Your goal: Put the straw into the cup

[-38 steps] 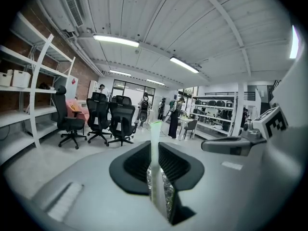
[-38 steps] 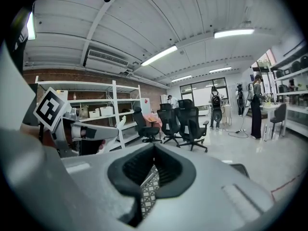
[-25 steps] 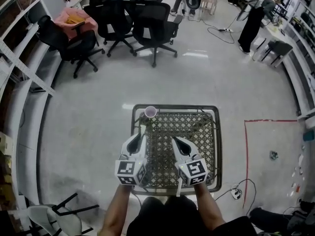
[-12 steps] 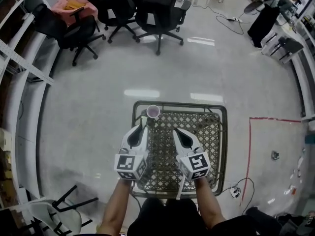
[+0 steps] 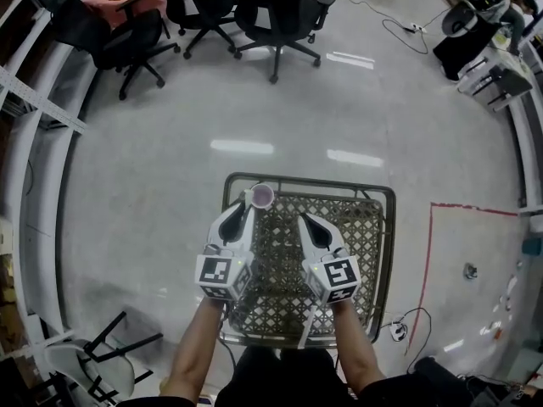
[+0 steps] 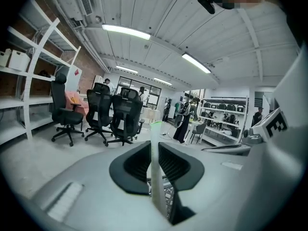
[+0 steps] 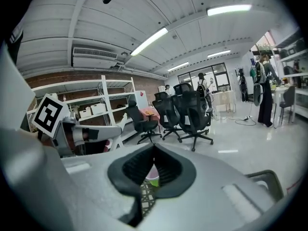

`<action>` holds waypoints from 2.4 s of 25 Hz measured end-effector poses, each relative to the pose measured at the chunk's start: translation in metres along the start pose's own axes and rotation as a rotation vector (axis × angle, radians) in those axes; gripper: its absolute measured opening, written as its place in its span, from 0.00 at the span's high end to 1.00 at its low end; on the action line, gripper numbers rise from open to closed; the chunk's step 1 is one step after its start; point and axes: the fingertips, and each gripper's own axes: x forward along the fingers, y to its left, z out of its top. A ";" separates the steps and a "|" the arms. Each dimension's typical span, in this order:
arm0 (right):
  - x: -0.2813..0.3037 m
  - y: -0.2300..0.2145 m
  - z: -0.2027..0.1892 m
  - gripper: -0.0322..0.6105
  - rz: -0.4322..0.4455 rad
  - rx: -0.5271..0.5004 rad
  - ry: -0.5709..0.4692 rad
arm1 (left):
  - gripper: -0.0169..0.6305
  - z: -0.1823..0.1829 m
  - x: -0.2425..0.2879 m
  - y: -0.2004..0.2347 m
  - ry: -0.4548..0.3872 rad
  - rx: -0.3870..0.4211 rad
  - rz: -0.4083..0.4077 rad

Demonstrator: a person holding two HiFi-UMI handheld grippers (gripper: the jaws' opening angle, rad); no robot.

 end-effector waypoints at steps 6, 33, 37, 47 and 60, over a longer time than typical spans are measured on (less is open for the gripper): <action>0.032 -0.015 -0.008 0.95 0.002 0.008 0.007 | 0.89 -0.012 0.029 0.012 -0.002 -0.011 -0.009; 0.110 -0.064 -0.042 0.95 -0.011 0.090 0.036 | 0.89 -0.044 0.114 0.057 -0.006 -0.065 0.023; 0.116 -0.067 -0.046 0.95 -0.010 0.093 0.038 | 0.89 -0.045 0.120 0.063 -0.009 -0.071 0.041; 0.130 -0.070 -0.050 0.95 -0.012 0.099 0.047 | 0.89 -0.055 0.133 0.073 -0.008 -0.090 0.036; 0.137 -0.080 -0.062 0.95 -0.026 0.122 0.057 | 0.89 -0.077 0.143 0.074 0.005 -0.044 0.039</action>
